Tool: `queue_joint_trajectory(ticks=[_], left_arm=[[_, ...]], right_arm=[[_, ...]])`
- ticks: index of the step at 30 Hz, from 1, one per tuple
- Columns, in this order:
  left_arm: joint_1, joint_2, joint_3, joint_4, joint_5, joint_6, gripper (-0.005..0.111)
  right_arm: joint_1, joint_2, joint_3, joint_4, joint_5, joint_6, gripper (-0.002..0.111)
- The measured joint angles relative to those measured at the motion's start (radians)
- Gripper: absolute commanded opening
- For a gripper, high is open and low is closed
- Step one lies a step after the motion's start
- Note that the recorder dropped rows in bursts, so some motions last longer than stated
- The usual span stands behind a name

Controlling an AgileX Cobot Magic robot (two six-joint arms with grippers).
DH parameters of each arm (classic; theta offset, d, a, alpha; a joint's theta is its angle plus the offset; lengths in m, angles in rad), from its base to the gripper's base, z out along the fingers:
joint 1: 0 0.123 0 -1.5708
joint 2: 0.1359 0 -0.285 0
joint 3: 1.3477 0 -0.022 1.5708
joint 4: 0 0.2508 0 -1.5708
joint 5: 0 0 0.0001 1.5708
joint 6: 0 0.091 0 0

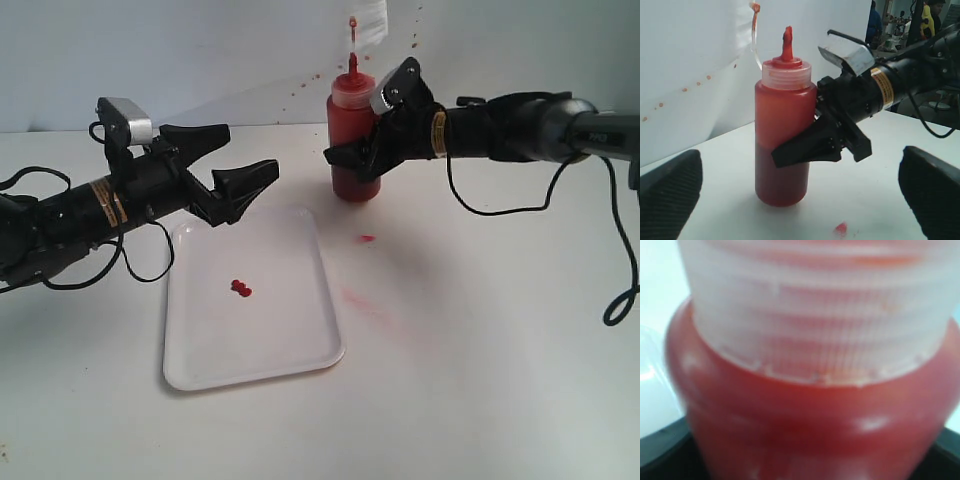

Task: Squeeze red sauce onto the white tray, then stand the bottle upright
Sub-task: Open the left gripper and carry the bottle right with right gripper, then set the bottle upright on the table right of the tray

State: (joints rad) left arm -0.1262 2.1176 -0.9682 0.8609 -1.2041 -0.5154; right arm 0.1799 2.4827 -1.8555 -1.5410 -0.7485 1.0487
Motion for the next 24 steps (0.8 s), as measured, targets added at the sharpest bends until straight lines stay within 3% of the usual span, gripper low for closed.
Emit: queue_joint_trajectory(ticks=[4,10,12,15,19,21,24], left_arm=[[0.000,0.000,0.000,0.000,0.000,0.000,0.105],[0.000,0.000,0.000,0.000,-0.001,0.000,0.105],[0.000,0.000,0.000,0.000,-0.001,0.000,0.105],[0.000,0.000,0.000,0.000,-0.002,0.000,0.105],[0.000,0.000,0.000,0.000,-0.003,0.000,0.105],[0.000,0.000,0.000,0.000,-0.003,0.000,0.105],[0.000,0.000,0.000,0.000,-0.003,0.000,0.105]], right_arm=[[-0.002,0.042,0.000,0.096,0.010,-0.067,0.000],[-0.002,0.042,0.000,0.098,0.006,-0.085,0.000],[-0.002,0.042,0.000,0.098,0.005,-0.087,0.006],[-0.002,0.043,0.000,0.098,0.000,-0.086,0.028],[-0.002,0.046,0.000,0.098,-0.004,-0.047,0.077],[-0.002,0.046,0.000,0.101,-0.008,-0.020,0.096],[-0.002,0.044,0.000,0.133,-0.025,0.054,0.105]])
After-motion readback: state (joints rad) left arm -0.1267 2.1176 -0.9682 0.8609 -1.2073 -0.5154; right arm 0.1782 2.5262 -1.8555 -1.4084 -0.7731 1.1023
